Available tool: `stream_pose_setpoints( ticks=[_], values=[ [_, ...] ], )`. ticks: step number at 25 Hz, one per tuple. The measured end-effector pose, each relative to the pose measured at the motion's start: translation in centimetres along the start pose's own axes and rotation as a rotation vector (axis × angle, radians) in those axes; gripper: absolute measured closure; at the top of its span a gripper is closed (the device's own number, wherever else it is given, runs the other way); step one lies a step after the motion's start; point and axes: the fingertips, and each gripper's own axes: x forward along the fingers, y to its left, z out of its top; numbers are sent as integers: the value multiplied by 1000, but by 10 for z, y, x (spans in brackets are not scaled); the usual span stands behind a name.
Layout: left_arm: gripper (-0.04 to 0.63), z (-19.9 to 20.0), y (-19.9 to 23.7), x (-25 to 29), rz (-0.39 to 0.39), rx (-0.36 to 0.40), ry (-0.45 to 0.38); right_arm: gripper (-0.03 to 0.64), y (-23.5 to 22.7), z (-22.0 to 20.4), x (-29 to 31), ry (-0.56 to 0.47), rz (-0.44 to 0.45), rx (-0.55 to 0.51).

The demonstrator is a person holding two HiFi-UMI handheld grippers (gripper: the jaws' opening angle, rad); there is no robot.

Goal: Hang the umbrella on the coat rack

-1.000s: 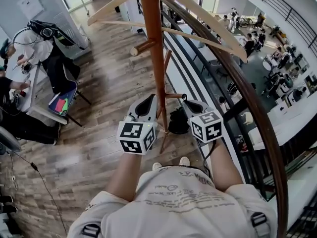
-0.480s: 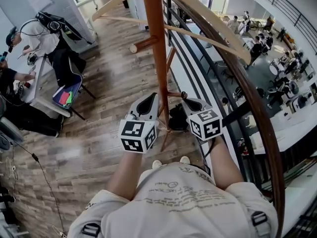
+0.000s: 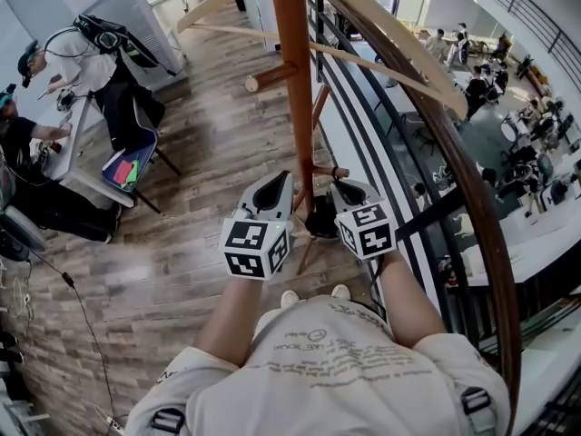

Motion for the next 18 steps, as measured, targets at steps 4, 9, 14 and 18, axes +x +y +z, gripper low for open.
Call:
stream_pose_setpoints(
  ticks=[4,9,14,18],
  values=[
    [599,-4,0,-1,0,-7,8,603,3,7,-2,-94,-17,-56],
    [599,-6,-3,4,-2,-11,13,489,-5,20,-15,-193,-8,2],
    [598,-9,-6,4,-6,-17,16,614,-13,27,-44,-266,-68,29],
    [600,-9,-7,5,-13,-16,16,615,-29,36,-64,-305,-163,61]
  ],
)
